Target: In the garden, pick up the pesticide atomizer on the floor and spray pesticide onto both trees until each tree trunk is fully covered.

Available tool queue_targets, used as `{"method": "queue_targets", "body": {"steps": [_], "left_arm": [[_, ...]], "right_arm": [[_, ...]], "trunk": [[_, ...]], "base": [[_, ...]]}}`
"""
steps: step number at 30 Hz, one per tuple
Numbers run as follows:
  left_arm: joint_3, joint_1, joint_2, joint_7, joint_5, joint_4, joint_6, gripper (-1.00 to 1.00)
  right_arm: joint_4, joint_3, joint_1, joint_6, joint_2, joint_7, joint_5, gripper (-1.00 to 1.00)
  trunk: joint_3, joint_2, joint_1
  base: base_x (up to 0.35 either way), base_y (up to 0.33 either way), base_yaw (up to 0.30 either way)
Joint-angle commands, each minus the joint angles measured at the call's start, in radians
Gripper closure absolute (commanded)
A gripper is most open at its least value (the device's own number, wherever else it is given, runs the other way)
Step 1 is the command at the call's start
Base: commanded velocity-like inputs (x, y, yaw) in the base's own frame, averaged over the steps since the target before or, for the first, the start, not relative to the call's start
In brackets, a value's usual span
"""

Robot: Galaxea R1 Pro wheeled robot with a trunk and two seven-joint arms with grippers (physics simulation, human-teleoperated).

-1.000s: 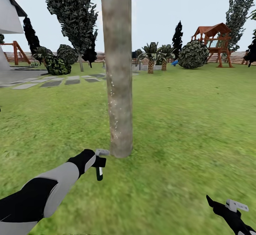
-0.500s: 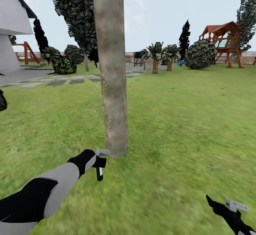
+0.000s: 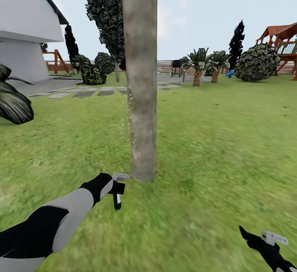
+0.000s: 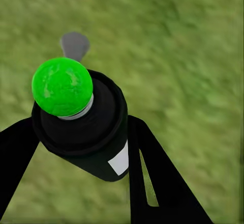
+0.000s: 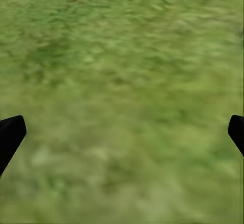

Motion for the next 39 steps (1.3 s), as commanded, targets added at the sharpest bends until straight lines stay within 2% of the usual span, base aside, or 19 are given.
{"method": "queue_targets", "body": {"steps": [1,11,20,28,29,30,31,32,33,35,39], "left_arm": [[-0.009,-0.001,0.0,-0.001,0.007,-0.001,0.005,1.0],[-0.009,0.0,-0.001,-0.001,0.007,-0.001,0.005,1.0],[-0.008,-0.001,-0.001,-0.001,0.007,-0.001,0.005,1.0],[-0.008,-0.001,0.001,0.009,-0.002,-0.025,0.026,1.0],[-0.007,-0.002,0.0,0.019,-0.002,-0.058,0.061,1.0],[-0.007,-0.002,-0.004,0.034,-0.004,-0.113,0.129,1.0],[-0.008,-0.003,-0.012,0.063,-0.007,-0.192,0.22,1.0],[-0.009,-0.003,-0.016,0.088,-0.009,-0.24,0.27,1.0],[-0.009,-0.003,-0.023,0.139,-0.01,-0.303,0.324,1.0],[-0.009,-0.004,-0.042,0.208,-0.009,-0.378,0.366,1.0],[-0.009,-0.01,-0.071,0.24,-0.005,-0.419,0.462,1.0]], "right_arm": [[0.001,-0.007,0.0,0.0,-0.001,0.008,-0.003,-1.0],[0.001,-0.007,0.0,0.0,0.0,0.008,-0.003,-1.0],[0.001,-0.007,0.0,0.0,-0.001,0.008,-0.003,-1.0],[0.001,-0.007,0.0,0.0,-0.001,0.008,-0.003,-1.0],[0.001,-0.007,0.0,0.0,-0.001,0.008,-0.003,-1.0],[0.001,-0.007,0.0,0.0,-0.001,0.008,-0.003,-1.0],[0.001,-0.007,0.0,0.0,0.0,0.008,-0.003,-1.0],[0.001,-0.007,0.0,0.0,0.0,0.008,-0.003,-1.0],[0.001,-0.007,0.0,0.0,0.0,0.008,-0.003,-1.0],[0.001,-0.007,0.0,0.0,0.0,0.008,-0.003,-1.0],[0.001,-0.007,0.0,0.0,0.0,0.008,-0.003,-1.0]], "trunk": [[-0.001,0.0,0.0],[-0.001,0.0,0.0],[-0.001,0.0,0.0],[-0.001,0.0,0.0],[-0.001,0.0,0.0],[-0.001,0.0,0.0],[-0.001,0.0,0.0],[-0.001,0.0,0.0],[-0.001,0.0,0.0],[-0.001,0.0,0.0],[-0.001,0.0,0.0]], "base": [[0.046,-0.288,0.251],[0.006,-0.301,0.195],[0.0,-0.304,-0.063],[0.0,-0.043,-0.059],[0.0,-0.001,-0.002],[0.0,0.0,0.0],[0.0,0.0,0.0],[0.0,0.0,0.0],[0.0,0.0,0.0],[0.0,0.0,0.0],[0.0,0.0,0.0]]}}
